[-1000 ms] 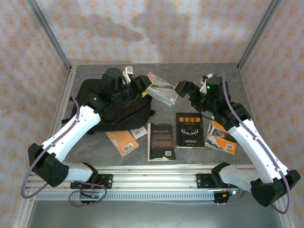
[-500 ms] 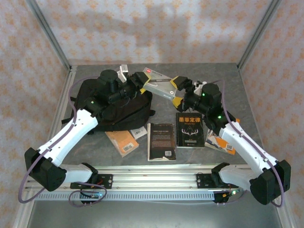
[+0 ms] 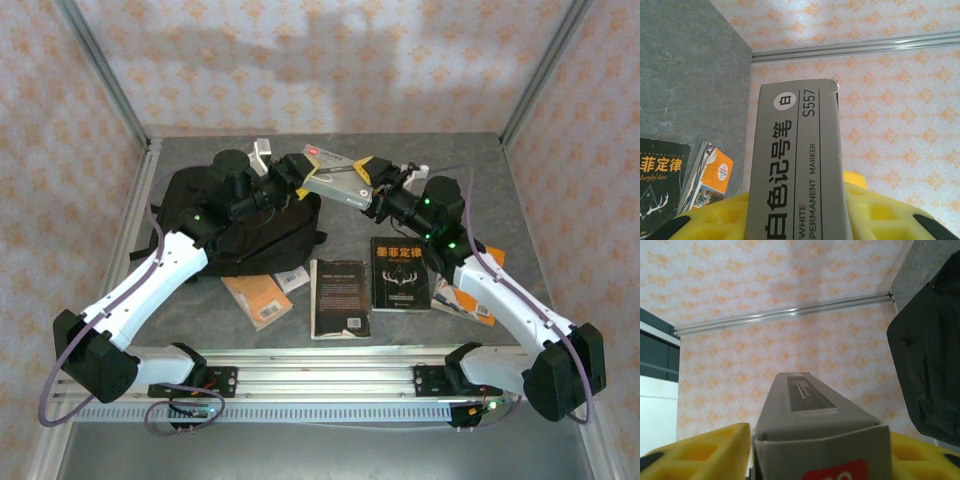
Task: Pack the student bag
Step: Pass the pencil case.
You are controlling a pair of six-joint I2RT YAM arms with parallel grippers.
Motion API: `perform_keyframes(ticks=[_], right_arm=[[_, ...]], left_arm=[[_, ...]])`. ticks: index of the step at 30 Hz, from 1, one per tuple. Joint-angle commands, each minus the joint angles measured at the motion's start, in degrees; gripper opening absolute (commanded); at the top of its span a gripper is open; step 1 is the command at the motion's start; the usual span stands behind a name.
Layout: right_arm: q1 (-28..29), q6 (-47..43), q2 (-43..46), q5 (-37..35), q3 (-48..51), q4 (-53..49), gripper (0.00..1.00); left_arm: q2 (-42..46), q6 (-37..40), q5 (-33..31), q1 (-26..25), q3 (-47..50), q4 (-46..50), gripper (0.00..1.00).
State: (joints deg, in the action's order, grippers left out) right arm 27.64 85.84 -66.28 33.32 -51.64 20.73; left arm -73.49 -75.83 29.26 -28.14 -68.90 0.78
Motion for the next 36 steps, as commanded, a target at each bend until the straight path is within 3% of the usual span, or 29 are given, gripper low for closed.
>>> perform_keyframes(ticks=[1, 4, 8, 13, 21, 25, 29, 36], right_arm=[[0.7, 0.5, 0.4, 1.7, -1.4, 5.3, 0.47], [0.7, -0.5, 1.2, 0.9, -1.2, 3.4, 0.39], [0.5, -3.9, 3.2, -0.3, -1.2, -2.0, 0.37], [-1.1, -13.9, 8.8, -3.8, -1.6, -16.3, 0.34], [-3.7, -36.2, 14.7, -11.3, -6.7, -47.2, 0.31], [-3.8, -41.0, 16.2, -12.7, -7.9, -53.0, 0.31], [-3.8, -42.2, 17.3, -13.6, -7.8, -55.4, 0.31], [-3.8, -42.7, 18.7, -14.2, -7.0, -58.7, 0.31]], left_arm=[[1.3, 0.5, -0.7, -0.6, 0.1, -1.7, 0.39], [1.4, 2.1, -1.0, -0.7, -0.5, 0.5, 0.45], [1.6, 4.4, -1.2, -0.5, -1.6, 4.3, 0.59], [1.1, 16.8, -3.9, 0.2, -8.8, 21.1, 0.72], [-6.8, 40.2, -21.3, 1.5, -21.9, 49.6, 0.75], [-17.0, 49.6, -23.2, 1.1, -28.6, 58.9, 0.76], [-23.6, 54.2, -25.7, -0.7, -31.7, 60.4, 0.76], [-31.3, 57.9, -21.6, -1.3, -32.7, 60.4, 0.77]])
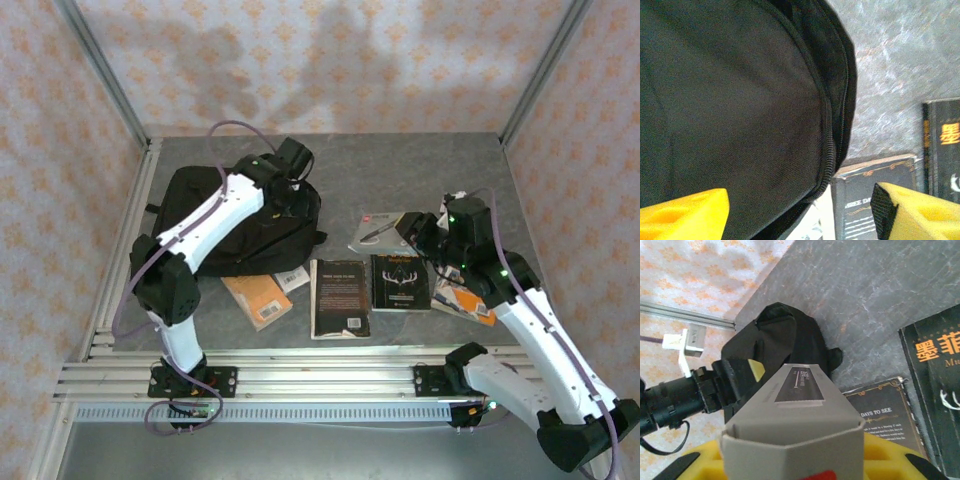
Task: Pack the student bag
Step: Pass the pencil case, then open the student bag at the middle-left of the table.
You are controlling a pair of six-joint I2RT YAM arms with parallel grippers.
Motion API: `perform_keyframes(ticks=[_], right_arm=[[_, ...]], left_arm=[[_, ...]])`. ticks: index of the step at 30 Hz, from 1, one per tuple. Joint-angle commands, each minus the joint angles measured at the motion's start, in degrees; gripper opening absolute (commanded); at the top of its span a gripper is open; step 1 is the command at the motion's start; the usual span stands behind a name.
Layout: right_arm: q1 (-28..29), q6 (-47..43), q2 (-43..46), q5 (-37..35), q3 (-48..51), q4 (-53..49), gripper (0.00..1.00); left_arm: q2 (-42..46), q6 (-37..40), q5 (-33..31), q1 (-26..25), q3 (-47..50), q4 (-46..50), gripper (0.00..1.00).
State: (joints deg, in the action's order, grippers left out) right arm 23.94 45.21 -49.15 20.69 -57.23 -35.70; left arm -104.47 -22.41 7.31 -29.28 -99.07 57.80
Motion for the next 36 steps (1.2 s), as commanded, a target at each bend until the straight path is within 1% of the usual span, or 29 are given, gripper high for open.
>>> perform_keyframes(ticks=[1, 6, 13, 16, 19, 22, 25, 26, 28, 30, 31, 32, 36], right_arm=[[-0.1, -2.2, 1.7, -1.6, -1.4, -2.7, 0.32], [-0.1, -2.6, 2.5, -1.9, -1.4, -4.3, 0.32], [-0.1, -2.5, 2.4, -1.4, -0.7, -3.5, 0.32], [-0.1, -2.4, 2.1, -0.8, -0.6, -3.2, 0.32], [-0.1, -1.8, 2.0, -0.1, -0.1, -2.4, 0.32], [-0.1, -1.1, 2.0, 0.4, 0.9, -1.5, 0.32], [-0.1, -0.4, 2.0, 0.6, 1.5, -0.5, 0.32], [-0.1, -0.3, 2.0, 0.6, 1.6, -0.4, 0.32], [-0.1, -0.4, 1.9, 0.6, 1.6, -0.2, 0.32], [-0.1, -0.6, 1.6, 0.7, 1.4, -0.1, 0.32], [-0.1, -0.7, 1.6, 0.7, 1.3, -0.1, 0.32], [-0.1, -0.7, 1.3, 0.8, 1.3, 0.1, 0.32], [-0.1, -0.4, 0.8, 1.2, 1.3, 0.8, 0.32]], left_arm=[[-1.0, 4.8, 0.5, -0.1, -2.4, 3.5, 0.77], [-2.6, 5.5, 0.5, -0.1, -0.7, 2.7, 0.76], [-4.7, 5.8, 1.7, 0.0, 0.0, 1.6, 0.75], [-7.3, 5.7, 1.2, 0.1, 0.2, 1.1, 0.74], [-8.9, 5.9, 1.0, 0.3, -1.1, 1.3, 0.7], [-9.5, 5.6, 1.2, 0.7, -2.1, 1.1, 0.63], [-8.7, 4.9, 2.7, 1.0, -1.9, 0.1, 0.54], [-8.2, 4.9, 3.4, 1.0, -1.9, -0.1, 0.54], [-7.0, 4.8, 4.2, 1.0, -2.0, -0.4, 0.55], [-5.5, 4.5, 4.0, 1.1, -2.1, -0.8, 0.62], [-5.4, 4.4, 3.8, 1.2, -2.2, -0.9, 0.64], [-3.4, 4.2, 3.8, 1.5, -2.3, -1.2, 0.67], [-2.5, 3.8, 5.1, 2.7, -2.7, -1.2, 0.68]])
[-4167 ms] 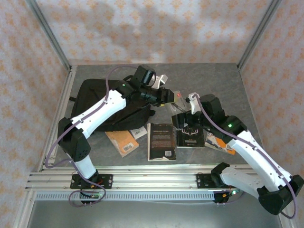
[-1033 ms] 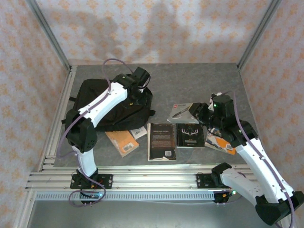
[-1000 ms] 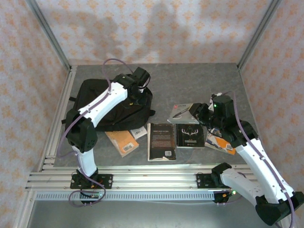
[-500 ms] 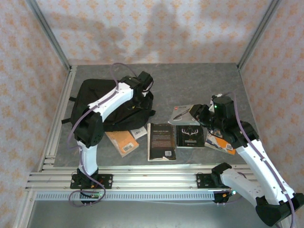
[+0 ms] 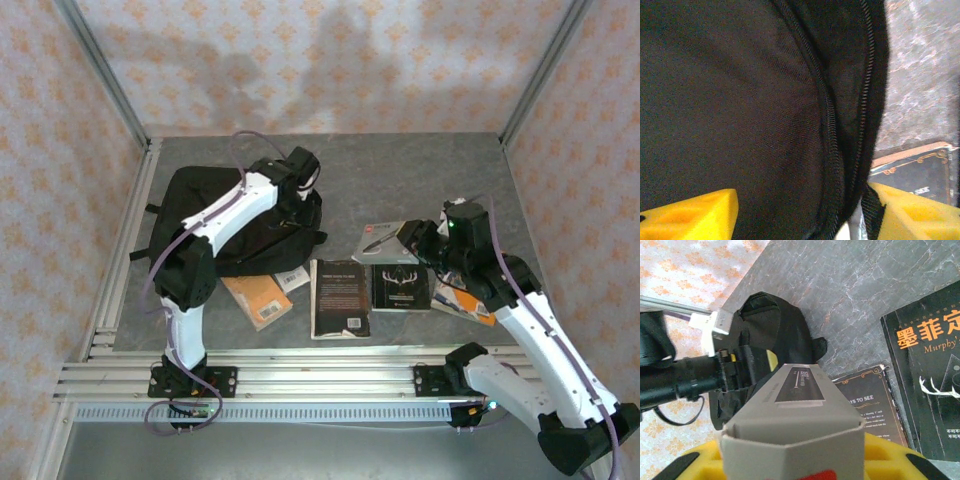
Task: Pack the student bag
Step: Open the student bag at the middle-left of the table.
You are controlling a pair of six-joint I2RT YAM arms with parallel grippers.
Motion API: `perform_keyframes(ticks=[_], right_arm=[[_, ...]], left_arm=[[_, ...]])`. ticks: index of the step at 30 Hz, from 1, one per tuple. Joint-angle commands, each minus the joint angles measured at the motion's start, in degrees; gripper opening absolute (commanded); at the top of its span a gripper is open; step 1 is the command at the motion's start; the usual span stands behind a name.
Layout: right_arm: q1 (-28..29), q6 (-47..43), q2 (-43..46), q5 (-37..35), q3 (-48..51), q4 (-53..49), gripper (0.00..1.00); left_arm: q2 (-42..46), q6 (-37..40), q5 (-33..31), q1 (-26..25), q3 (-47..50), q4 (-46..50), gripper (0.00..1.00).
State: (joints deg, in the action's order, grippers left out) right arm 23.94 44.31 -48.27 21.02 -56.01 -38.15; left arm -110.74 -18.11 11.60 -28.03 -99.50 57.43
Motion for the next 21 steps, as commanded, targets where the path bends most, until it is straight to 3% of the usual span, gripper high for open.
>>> perform_keyframes(ticks=[1, 18, 21], right_arm=[[-0.1, 0.5, -0.1, 0.8, 0.1, 3.3, 0.32], [-0.1, 0.8, -0.3, 1.3, 1.3, 4.0, 0.32], [-0.1, 0.9, -0.5, 1.4, 1.4, 4.1, 0.32]], left_arm=[[3.6, -0.5, 1.2, 1.7, -2.4, -0.8, 0.68], [-1.4, 0.6, 1.9, 2.2, -0.5, -2.0, 0.67], [-2.4, 0.9, 1.6, 2.3, 0.9, -2.6, 0.63]])
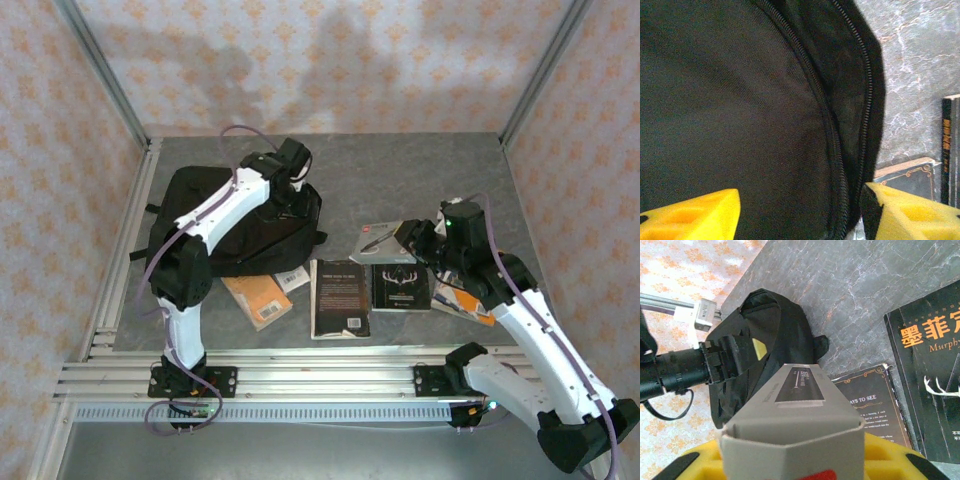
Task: Pack the student bag
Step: Open the student bag at the middle-left of the table.
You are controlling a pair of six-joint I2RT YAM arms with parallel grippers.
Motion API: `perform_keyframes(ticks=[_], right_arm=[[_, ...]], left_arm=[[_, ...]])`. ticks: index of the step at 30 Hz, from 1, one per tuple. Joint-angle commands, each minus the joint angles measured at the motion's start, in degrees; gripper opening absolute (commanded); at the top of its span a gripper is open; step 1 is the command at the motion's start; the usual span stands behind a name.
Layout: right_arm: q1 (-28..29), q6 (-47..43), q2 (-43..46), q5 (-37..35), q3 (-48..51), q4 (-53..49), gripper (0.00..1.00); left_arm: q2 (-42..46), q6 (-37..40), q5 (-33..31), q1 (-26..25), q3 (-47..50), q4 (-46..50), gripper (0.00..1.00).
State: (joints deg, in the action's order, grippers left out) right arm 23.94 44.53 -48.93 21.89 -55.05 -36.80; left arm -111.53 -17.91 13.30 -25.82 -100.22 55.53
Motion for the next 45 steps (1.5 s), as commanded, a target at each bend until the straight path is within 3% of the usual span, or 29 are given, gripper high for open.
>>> perform_keyframes(ticks=[1, 4, 8, 10, 18, 23, 25, 27, 29, 31, 34, 41, 45], right_arm=[[-0.1, 0.6, 0.2, 0.6, 0.5, 2.8, 0.32], [-0.1, 0.6, -0.2, 0.8, 0.5, 2.9, 0.32], [-0.1, 0.5, -0.4, 0.9, 0.3, 3.0, 0.32], [-0.1, 0.4, -0.5, 0.9, 0.4, 3.0, 0.32], [-0.1, -0.1, -1.7, 1.1, 0.0, 3.8, 0.32], [-0.1, -0.7, -3.1, 1.4, -0.8, 4.1, 0.32], [-0.1, -0.7, -3.6, 1.6, -0.9, 4.3, 0.32], [-0.1, -0.6, -4.0, 1.9, -1.0, 4.7, 0.32], [-0.1, -0.7, -4.5, 2.2, -1.0, 5.0, 0.32], [-0.1, -0.7, -4.9, 2.5, -1.3, 5.2, 0.32], [-0.1, -0.9, -5.2, 2.8, -1.5, 5.1, 0.32], [-0.1, -1.0, -5.3, 2.7, -0.9, 5.0, 0.32], [-0.1, -0.9, -5.2, 2.6, -0.5, 5.2, 0.32]], left_arm=[[-2.0, 0.7, 0.0, 0.1, 2.1, -1.0, 0.61], [-3.1, 0.7, 1.5, 0.0, 3.3, -1.6, 0.49], [-2.4, 0.6, 2.8, 0.2, 4.4, -2.4, 0.12], [-1.2, 0.6, 3.2, 0.5, 4.5, -2.3, 0.0], [7.8, 0.8, 2.2, 3.1, 2.5, 0.5, 0.0], [13.4, 1.2, 0.8, 7.8, 2.0, 2.4, 0.0], [14.8, 2.1, -3.1, 9.1, 2.0, 4.2, 0.0], [14.5, 2.6, -11.1, 9.9, 1.4, 7.3, 0.0], [13.7, 2.1, -15.9, 11.3, 2.6, 9.1, 0.42], [13.6, 1.3, -19.8, 12.5, 4.8, 8.9, 0.59], [13.6, 0.2, -19.8, 15.2, 9.1, 6.3, 0.66], [10.2, -1.1, -6.1, 17.6, 12.9, -0.4, 0.66], [7.4, -0.8, -2.7, 17.6, 12.3, -2.2, 0.65]])
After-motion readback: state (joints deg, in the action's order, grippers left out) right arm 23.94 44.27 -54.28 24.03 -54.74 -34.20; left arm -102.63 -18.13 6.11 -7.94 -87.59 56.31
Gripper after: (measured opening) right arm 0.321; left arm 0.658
